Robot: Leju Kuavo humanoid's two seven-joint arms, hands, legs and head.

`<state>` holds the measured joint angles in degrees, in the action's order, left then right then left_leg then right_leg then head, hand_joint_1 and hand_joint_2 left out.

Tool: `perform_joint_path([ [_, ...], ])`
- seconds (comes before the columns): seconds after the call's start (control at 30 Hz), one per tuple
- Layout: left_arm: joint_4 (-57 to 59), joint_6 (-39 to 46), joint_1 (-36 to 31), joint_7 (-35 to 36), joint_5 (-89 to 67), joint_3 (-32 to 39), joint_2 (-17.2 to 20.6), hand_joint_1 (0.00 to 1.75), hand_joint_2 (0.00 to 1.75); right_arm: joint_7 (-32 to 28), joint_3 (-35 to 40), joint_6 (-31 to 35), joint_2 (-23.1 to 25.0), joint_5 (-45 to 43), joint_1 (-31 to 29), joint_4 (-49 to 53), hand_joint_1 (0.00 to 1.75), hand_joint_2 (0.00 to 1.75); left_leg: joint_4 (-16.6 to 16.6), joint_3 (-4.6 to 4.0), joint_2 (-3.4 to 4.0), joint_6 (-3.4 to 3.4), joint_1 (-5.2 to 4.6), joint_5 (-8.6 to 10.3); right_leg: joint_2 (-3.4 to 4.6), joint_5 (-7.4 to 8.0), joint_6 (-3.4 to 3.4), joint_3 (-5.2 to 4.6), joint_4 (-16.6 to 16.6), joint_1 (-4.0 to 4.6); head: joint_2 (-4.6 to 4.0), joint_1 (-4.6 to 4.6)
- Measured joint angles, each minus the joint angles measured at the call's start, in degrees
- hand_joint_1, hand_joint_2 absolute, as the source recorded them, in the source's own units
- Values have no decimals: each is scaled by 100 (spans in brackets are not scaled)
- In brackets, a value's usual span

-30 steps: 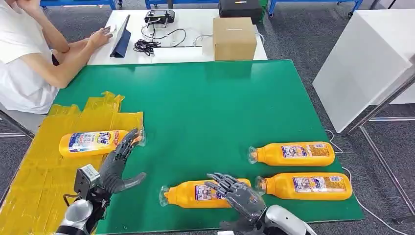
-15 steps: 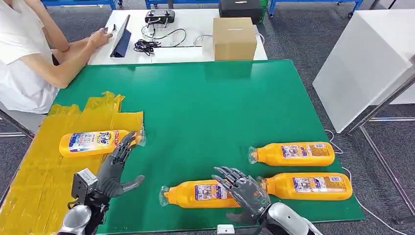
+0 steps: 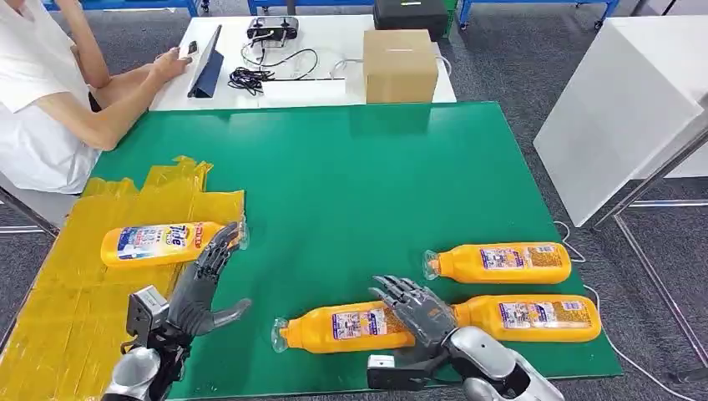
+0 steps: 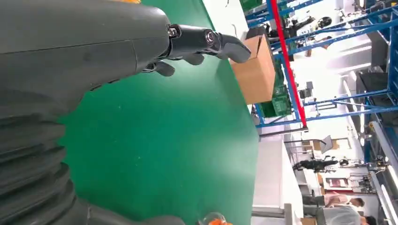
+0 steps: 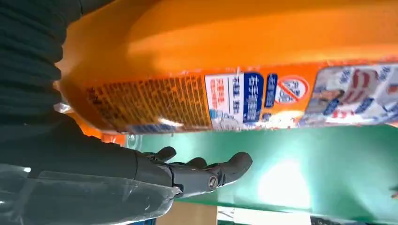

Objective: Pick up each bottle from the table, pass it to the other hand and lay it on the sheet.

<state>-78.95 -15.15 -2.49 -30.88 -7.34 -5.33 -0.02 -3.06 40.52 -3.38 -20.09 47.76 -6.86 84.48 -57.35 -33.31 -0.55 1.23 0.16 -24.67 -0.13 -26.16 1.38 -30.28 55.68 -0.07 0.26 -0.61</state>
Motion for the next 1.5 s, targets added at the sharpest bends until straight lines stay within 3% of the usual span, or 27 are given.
perform_joint_path([
  [0.07, 0, 0, -15, 0, 4, -17, -2, 0, 175, 44, 61, -92, 17, -61, -62, -100, 0, 175, 0, -1, 0, 0, 0, 0, 0, 0, 0, -1, 0, 0, 0, -2],
  [0.13, 2, -9, -34, 0, 9, -57, -4, 0, 175, 59, 107, -127, 42, -116, -147, -188, 33, 175, 0, 0, 0, 0, 0, 0, 0, 0, 0, -1, 0, 0, 0, 0],
  [0.23, 9, -11, -63, 2, 15, -105, -11, 0, 175, 70, 188, -173, 70, -171, -284, -341, 33, 175, 1, 3, 2, 0, 1, 0, 1, 0, 0, 1, 0, 0, 0, -2],
  [0.27, 9, -11, -69, 2, 15, -122, -15, 0, 175, 76, 205, -175, 79, -177, -317, -383, 143, 175, 1, 4, 2, 0, 1, 0, 1, 0, 0, 2, -1, 0, 0, 0],
  [0.3, 11, -11, -72, 2, 15, -142, -15, 0, 175, 76, 219, -175, 85, -186, -341, -422, 117, 175, 1, 5, 3, 0, 1, 0, 2, 0, 0, 3, 0, 0, 0, -2],
  [0.33, 11, -11, -72, 2, 15, -151, -15, 0, 175, 76, 223, -175, 92, -190, -352, -442, 143, 175, 1, 6, 3, 0, 1, 0, 2, 0, 0, 4, 0, 0, 0, -2],
  [0.37, 13, -11, -73, 2, 17, -155, -20, 0, 175, 76, 234, -175, 101, -190, -367, -466, 157, 175, 0, 8, 4, 0, 1, 0, 2, 0, 0, 5, 0, 0, 0, -2],
  [0.53, 31, -26, -90, 4, 85, -203, -24, 0, 175, 48, 328, -282, 111, -359, -469, -542, 157, 175, 0, 15, 6, 0, 1, 0, 3, 0, 0, 10, -1, 0, 0, 0],
  [0.6, 50, -26, -103, 4, 107, -225, -33, 0, 175, 39, 354, -284, 103, -422, -503, -564, 171, 175, 0, 17, 5, 0, 1, 0, 3, 0, 0, 11, -1, 0, 0, 0],
  [1.03, 81, -20, -101, 0, 162, -317, -66, 0, 175, 35, 365, -136, 94, -566, -476, -597, 175, 175, 0, 16, 4, 0, 0, 0, 3, 0, 0, 11, -1, 0, 0, 0],
  [1.23, -16, -283, 29, -39, 543, -339, -120, 0, 175, 0, 100, 604, 335, -555, -48, -529, 175, 175, 1, 13, 4, -1, 1, -1, 3, 0, 0, 12, -1, 0, 0, 0],
  [1.5, -798, -592, 422, 168, 1233, -271, -286, 0, 175, -490, -816, 1701, 1222, -613, 761, 57, 175, 175, 3, -4, -2, -2, 7, -2, -1, -2, -2, -5, 0, 4, 0, -2],
])
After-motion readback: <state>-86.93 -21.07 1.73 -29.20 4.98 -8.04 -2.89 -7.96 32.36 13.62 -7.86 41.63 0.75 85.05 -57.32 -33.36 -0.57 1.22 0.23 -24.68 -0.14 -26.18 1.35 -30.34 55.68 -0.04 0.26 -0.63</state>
